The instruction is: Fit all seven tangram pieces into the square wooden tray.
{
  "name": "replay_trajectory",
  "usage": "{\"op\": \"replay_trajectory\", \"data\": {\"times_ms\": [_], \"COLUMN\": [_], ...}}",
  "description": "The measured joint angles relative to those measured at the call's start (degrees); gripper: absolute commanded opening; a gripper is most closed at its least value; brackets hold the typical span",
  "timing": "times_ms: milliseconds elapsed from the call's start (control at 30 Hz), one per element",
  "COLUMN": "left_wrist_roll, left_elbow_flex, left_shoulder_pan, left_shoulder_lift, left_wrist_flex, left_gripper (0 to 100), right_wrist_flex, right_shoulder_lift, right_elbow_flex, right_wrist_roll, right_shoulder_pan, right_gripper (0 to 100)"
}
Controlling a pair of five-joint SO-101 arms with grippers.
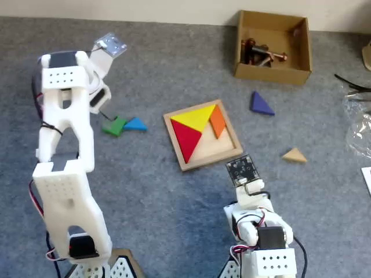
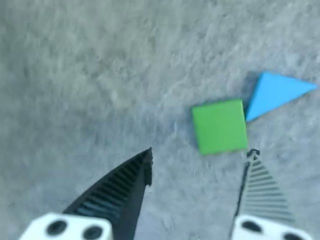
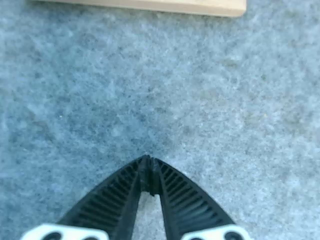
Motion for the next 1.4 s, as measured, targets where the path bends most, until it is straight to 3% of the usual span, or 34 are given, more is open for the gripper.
{"op": "replay_trajectory", "data": {"times_ms": [367, 633, 867, 1400], "left_wrist_roll": [-13.7, -15.7, -21.0, -22.3], "left_elbow_flex": [0.0, 0.0, 0.1, 0.1], "left_shoulder_pan": [10.2, 10.4, 12.2, 12.0], "left_shoulder_lift": [3.2, 3.2, 6.3, 9.1], "left_wrist_flex": [-8.0, -10.5, -7.0, -8.3], "left_gripper": [19, 26, 26, 26], "right_wrist_flex": [0.0, 0.0, 0.0, 0.0], "right_shoulder_lift": [0.0, 0.0, 0.0, 0.0], "right_elbow_flex": [0.0, 0.0, 0.0, 0.0], "right_wrist_roll": [0.0, 0.0, 0.0, 0.0], "right_shoulder_pan": [0.0, 0.0, 0.0, 0.0], "right_gripper": [0.5, 0.5, 0.5, 0.5]}}
